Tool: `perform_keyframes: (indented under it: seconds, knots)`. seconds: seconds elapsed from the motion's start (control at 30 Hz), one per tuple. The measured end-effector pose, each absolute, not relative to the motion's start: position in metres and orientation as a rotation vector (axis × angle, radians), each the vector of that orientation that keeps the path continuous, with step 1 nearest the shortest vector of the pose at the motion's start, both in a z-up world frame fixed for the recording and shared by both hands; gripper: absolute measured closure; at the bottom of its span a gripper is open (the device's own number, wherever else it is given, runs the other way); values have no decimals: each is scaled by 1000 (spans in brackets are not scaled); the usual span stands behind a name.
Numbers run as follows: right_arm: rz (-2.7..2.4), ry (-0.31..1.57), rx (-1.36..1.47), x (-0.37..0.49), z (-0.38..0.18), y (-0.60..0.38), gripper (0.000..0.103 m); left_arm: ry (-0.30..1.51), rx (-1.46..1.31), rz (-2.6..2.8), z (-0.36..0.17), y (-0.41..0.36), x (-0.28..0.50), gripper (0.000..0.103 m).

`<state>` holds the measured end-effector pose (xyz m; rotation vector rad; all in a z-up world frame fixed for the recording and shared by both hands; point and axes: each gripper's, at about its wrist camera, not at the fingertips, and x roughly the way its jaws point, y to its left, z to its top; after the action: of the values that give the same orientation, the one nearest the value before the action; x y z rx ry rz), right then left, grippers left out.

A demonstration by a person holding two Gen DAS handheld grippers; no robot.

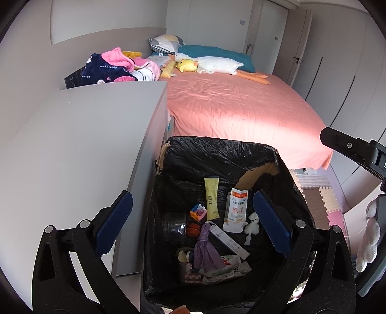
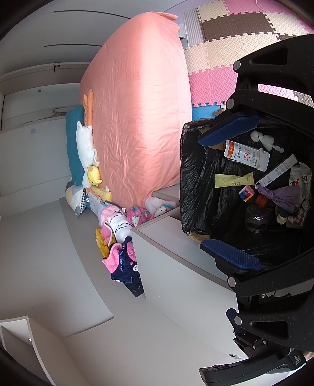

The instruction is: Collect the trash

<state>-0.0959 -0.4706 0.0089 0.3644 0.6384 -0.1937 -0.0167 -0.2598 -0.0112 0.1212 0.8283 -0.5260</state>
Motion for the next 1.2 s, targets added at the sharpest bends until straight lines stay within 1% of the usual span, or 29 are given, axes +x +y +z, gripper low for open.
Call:
perform_keyframes:
  seconds: [1.2]
  knots:
    - [-198, 657, 358, -98, 1, -470, 23, 842, 155, -545, -15, -264, -21, 6]
